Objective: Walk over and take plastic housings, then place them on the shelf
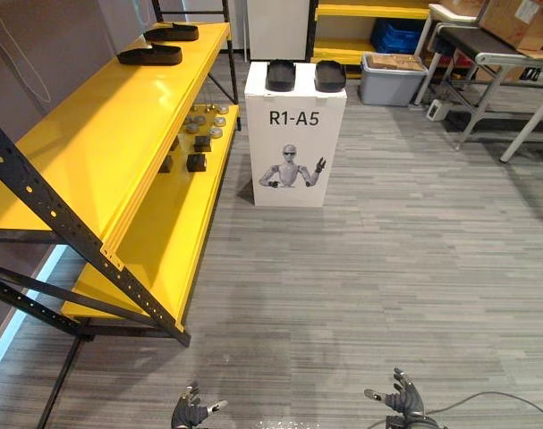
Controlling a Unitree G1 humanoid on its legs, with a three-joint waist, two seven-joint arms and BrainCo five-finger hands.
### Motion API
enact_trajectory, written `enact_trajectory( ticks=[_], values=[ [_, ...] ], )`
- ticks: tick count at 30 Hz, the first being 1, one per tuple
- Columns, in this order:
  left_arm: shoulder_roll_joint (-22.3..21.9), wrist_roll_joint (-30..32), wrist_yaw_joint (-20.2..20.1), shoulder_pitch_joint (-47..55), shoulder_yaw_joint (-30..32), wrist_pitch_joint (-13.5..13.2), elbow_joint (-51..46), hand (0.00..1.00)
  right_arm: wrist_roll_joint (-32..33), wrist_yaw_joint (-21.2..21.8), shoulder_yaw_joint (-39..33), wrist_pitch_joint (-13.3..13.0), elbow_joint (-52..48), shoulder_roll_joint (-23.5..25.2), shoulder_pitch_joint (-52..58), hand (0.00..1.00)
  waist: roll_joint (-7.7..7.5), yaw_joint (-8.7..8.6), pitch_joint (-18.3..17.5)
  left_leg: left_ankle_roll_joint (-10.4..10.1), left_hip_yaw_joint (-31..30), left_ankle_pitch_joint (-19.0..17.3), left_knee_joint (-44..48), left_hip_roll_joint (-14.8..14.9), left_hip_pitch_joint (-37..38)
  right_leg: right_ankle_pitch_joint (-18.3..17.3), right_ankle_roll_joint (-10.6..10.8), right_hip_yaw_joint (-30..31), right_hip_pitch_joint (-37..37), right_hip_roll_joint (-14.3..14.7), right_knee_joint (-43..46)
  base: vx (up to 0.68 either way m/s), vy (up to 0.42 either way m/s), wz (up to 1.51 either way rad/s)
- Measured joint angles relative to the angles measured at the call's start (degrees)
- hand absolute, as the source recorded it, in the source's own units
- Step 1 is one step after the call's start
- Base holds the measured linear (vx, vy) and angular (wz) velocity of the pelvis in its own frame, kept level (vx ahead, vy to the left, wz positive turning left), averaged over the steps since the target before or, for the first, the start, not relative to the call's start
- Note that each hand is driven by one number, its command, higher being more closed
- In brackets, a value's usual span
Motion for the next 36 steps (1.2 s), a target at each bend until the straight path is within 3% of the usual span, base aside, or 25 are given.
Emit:
enact_trajectory(
  ticks=[11, 22, 27, 30, 33, 36],
  values=[
    [-0.1, 1.9, -0.1, 1.1, 0.0, -0.3, -1.5, 0.0, -1.0, 0.2, 0.6, 0.0, -0.3, -1.1, 0.2, 0.0, 0.11, -0.13, 0.1, -0.1, 0.1, -0.2, 0.3, 0.1, 0.6, -1.0, 0.4, 0.1, -0.2, -0.1, 1.2, -0.03, -0.012, -0.01],
    [0.0, 1.8, 0.9, 2.1, 0.1, -0.3, -1.9, 0.0, -0.4, -0.2, 0.6, 0.0, -1.7, -1.5, -0.5, 0.0, 0.37, -0.2, -0.1, 1.2, 2.1, -0.8, 1.5, 0.7, -1.5, -0.9, 0.1, 2.0, -3.1, 0.6, 1.6, -0.04, -0.004, -0.11],
    [-0.1, 0.1, 1.4, 1.9, 0.3, -0.3, -4.2, 0.0, 1.7, -1.2, 0.4, 0.1, -1.7, -1.7, -2.8, 0.0, 0.66, -0.04, 0.0, 1.6, 3.8, -5.0, 6.9, 1.5, -4.8, -2.0, 0.5, 3.9, -5.2, 1.0, 3.1, 0.05, 0.012, -0.22],
    [-0.2, -0.3, 1.5, 2.0, 0.1, -0.3, -6.7, 0.0, 2.1, -1.5, 0.4, 0.2, -1.1, -2.1, -4.5, 0.0, 1.01, 0.08, 0.5, 2.5, 4.9, -9.9, 12.2, 1.6, -6.5, -7.5, 3.2, 4.4, -10.3, 0.1, 16.1, 0.1, 0.033, -0.17],
    [-0.1, -0.4, 1.6, 0.8, 0.0, -0.2, -7.7, 0.0, 2.3, -1.5, 0.6, 0.6, -1.1, -1.7, -4.3, 0.0, 1.23, 0.02, 2.4, 3.4, 4.3, -13.3, 13.6, 1.2, -2.3, -9.1, 4.6, -1.3, -20.3, -3.5, 41.2, 0.23, 0.062, 0.09],
    [0.6, -0.4, 2.2, -1.2, -0.3, 0.1, -7.7, 0.0, 2.5, -1.8, 0.7, 0.7, -1.2, -2.2, -4.7, 0.0, 1.49, -0.82, 3.4, 3.6, 1.7, -14.9, 12.7, 1.8, 1.3, -10.1, 4.2, -6.5, -25.6, -5.8, 39.7, 0.32, -0.005, 0.36]
  ],
)
